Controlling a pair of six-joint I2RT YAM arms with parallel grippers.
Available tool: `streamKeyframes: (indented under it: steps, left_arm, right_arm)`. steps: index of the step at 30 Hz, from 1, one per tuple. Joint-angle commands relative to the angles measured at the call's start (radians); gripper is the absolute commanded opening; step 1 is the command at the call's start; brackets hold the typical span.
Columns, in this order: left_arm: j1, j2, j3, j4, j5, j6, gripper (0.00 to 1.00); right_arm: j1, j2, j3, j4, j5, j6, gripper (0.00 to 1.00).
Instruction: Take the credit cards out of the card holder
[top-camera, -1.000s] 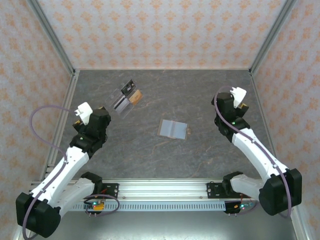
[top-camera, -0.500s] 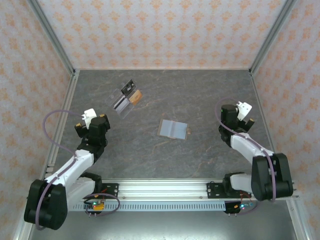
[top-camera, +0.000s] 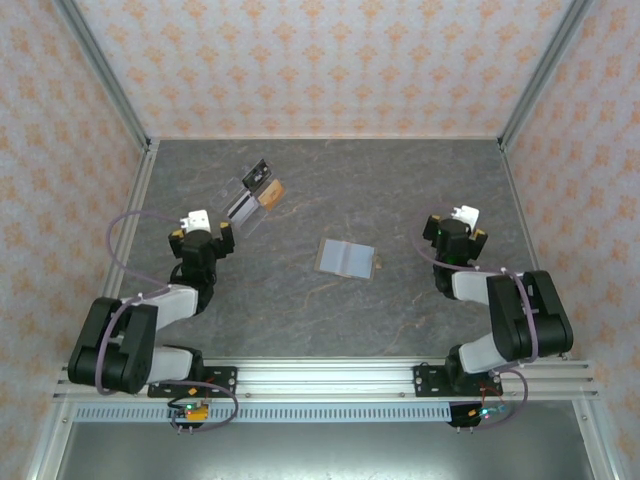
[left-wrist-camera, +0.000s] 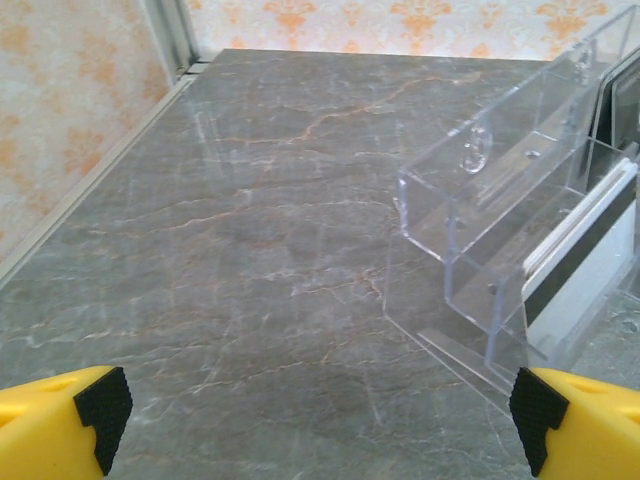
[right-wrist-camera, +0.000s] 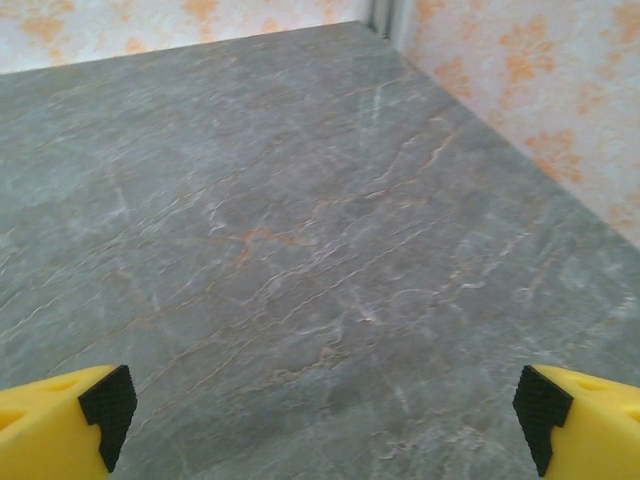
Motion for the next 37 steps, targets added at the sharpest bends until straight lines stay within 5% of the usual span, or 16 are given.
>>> streamKeyframes:
  steps: [1,11,37]
  left_arm:
    - [0.005,0.049,0.002,0.139,0.032,0.039,1.00]
    - [0.006,0.167,0.076,0.114,-0.052,0.013,1.00]
    - [0.013,0.167,0.087,0.091,-0.038,0.008,1.00]
  right_arm:
    - [-0.023,0.012,-0.022,0.117,-0.089,-0.023,1.00]
    - [-0.037,0.051,-0.006,0.116,-0.079,-0.002,1.00]
    - [-0.037,0.044,-0.022,0.140,-0.111,-0.015,0.99]
